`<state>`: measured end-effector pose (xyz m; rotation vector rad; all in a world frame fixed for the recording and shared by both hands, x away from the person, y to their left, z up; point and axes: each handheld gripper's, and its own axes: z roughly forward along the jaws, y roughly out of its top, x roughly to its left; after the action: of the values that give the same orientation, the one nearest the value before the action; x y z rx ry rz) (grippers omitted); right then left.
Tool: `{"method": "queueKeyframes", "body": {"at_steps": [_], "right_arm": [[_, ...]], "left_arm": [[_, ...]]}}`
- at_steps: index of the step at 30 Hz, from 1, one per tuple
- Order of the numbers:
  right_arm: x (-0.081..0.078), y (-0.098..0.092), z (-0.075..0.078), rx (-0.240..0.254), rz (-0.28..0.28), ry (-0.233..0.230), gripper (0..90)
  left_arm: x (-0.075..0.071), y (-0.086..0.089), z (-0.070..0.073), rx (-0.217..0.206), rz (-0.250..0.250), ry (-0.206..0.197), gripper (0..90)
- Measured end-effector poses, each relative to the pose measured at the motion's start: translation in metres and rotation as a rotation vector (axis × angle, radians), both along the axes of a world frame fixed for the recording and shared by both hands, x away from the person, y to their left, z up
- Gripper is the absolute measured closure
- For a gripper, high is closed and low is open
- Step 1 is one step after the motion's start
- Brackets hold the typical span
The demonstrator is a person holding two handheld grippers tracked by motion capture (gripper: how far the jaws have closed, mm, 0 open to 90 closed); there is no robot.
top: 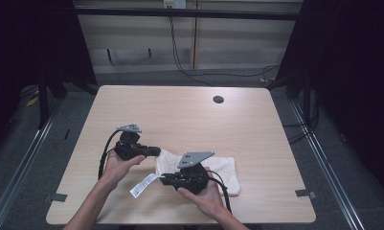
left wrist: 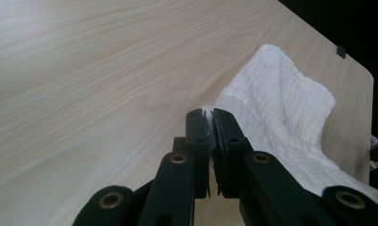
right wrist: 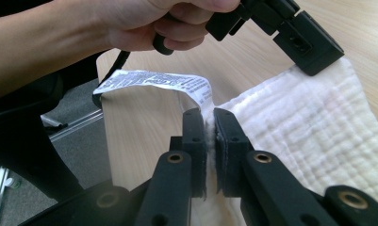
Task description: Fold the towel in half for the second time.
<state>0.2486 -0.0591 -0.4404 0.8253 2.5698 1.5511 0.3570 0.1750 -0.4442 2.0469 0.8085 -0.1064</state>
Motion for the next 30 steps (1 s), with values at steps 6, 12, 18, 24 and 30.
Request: {"method": "queueKeyframes", "body": {"at_steps": [6,12,18,24,30], "right_arm": [[0.002,0.006,0.007,0.016,0.008,-0.010,84.5],[0.003,0.010,0.015,0.023,0.013,-0.030,84.6],[0.007,0.009,0.025,0.039,0.013,-0.046,84.7],[0.009,0.015,0.031,0.057,0.012,-0.054,84.6],[0.009,0.022,0.020,0.056,0.003,-0.040,84.7]], "left_arm": [[-0.002,0.004,0.009,0.012,0.008,-0.025,85.9],[0.000,0.012,0.019,-0.015,0.022,-0.020,85.9],[0.002,0.017,0.028,-0.018,0.031,-0.023,85.9],[0.004,0.019,0.036,0.029,0.033,-0.027,85.9],[0.007,0.013,0.029,0.066,0.024,-0.020,85.8]]}}
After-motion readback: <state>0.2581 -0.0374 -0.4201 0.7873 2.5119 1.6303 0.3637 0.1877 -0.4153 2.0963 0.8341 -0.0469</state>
